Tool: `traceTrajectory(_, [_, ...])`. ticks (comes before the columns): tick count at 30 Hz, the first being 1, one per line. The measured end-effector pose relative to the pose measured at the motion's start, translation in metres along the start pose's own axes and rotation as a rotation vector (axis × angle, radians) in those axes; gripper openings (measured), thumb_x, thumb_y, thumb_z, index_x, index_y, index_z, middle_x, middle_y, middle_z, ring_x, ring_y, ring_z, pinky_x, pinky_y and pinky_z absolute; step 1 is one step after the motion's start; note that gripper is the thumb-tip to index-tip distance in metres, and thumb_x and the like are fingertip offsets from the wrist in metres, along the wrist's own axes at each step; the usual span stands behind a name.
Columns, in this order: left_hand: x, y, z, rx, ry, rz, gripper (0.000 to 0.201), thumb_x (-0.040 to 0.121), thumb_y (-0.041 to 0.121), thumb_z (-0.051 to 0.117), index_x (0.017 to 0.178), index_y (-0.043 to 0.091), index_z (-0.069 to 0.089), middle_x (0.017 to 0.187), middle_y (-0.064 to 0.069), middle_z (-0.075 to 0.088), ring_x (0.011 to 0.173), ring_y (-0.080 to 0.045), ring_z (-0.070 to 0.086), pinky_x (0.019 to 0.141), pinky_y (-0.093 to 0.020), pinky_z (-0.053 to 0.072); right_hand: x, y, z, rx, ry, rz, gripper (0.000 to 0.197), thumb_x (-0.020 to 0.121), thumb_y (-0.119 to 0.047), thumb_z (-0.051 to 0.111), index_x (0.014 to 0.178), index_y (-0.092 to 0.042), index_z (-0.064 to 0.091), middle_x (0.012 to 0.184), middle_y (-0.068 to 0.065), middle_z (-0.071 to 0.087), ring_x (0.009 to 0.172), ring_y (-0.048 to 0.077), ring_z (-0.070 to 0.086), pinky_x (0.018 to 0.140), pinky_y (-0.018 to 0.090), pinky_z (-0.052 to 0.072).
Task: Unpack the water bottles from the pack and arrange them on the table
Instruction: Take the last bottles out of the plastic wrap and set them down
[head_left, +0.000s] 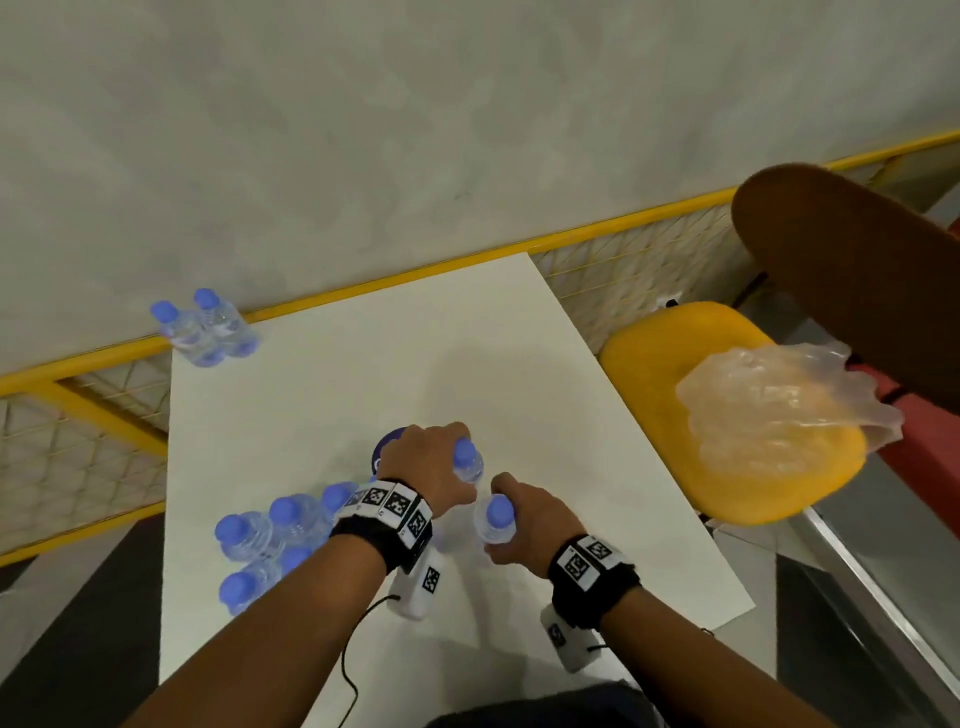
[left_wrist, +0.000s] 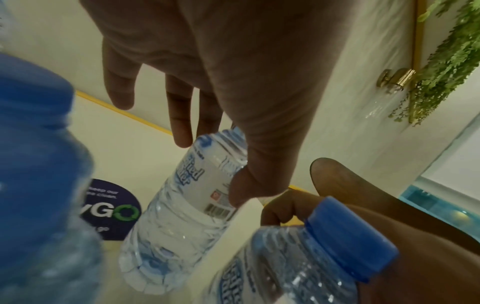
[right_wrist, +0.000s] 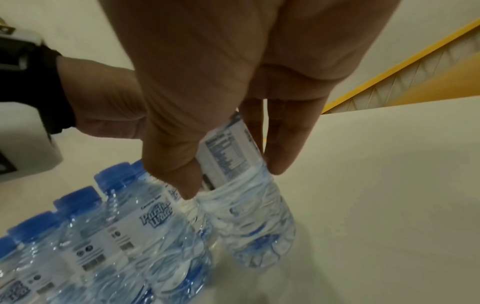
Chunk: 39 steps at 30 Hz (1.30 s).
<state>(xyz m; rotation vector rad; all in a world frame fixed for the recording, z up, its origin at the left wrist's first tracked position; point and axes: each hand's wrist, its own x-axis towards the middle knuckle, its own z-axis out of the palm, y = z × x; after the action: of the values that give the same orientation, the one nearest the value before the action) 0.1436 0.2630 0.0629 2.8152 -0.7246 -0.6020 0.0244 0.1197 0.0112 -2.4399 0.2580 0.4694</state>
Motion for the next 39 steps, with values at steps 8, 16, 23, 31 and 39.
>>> traceTrajectory(8, [-0.001,-0.039,0.012,-0.056,-0.108,0.013,0.046,0.06,0.037,0.071,0.101,0.038,0.049,0.09,0.01,0.062,0.085,-0.021,0.059,0.072,-0.038,0.056,0.024,-0.027,0.025,-0.023,-0.034,-0.002,0.048,0.065,-0.034,0.077,0.097,-0.029,0.041,0.094,-0.004,0.063,0.08,0.024,0.063,0.067,0.034,0.05])
traceTrajectory(16, [0.011,-0.051,0.014,-0.075,-0.149,0.014,0.05,0.065,0.04,0.073,0.108,0.037,0.048,0.093,0.009,0.063,0.081,-0.019,0.062,0.071,-0.035,0.054,0.035,-0.032,0.027,0.04,-0.015,0.01,0.045,0.068,-0.036,0.075,0.101,-0.026,0.046,0.092,-0.005,0.065,0.078,0.021,0.064,0.071,0.035,0.055])
traceTrajectory(23, [0.016,-0.059,0.015,-0.133,-0.186,0.042,0.043,0.077,0.05,0.062,0.117,0.034,0.055,0.109,0.006,0.067,0.096,-0.021,0.064,0.087,-0.039,0.056,0.036,-0.029,0.034,0.039,-0.016,0.02,0.047,0.069,-0.04,0.076,0.105,-0.03,0.049,0.099,-0.006,0.066,0.084,0.019,0.065,0.075,0.031,0.054])
traceTrajectory(31, [0.009,-0.059,0.015,-0.126,-0.187,0.038,0.034,0.077,0.051,0.056,0.107,0.035,0.054,0.101,0.008,0.065,0.09,-0.02,0.063,0.083,-0.04,0.057,0.037,-0.033,0.034,0.002,-0.052,-0.024,0.04,0.072,-0.041,0.074,0.103,-0.03,0.053,0.096,-0.008,0.066,0.083,0.016,0.065,0.079,0.033,0.056])
traceTrajectory(39, [0.005,-0.059,0.015,-0.09,-0.173,0.037,0.028,0.076,0.055,0.054,0.096,0.035,0.051,0.093,0.009,0.063,0.082,-0.018,0.062,0.08,-0.04,0.057,0.039,-0.035,0.034,-0.041,-0.094,-0.019,0.037,0.068,-0.045,0.076,0.096,-0.032,0.054,0.087,-0.011,0.065,0.077,0.012,0.064,0.078,0.034,0.059])
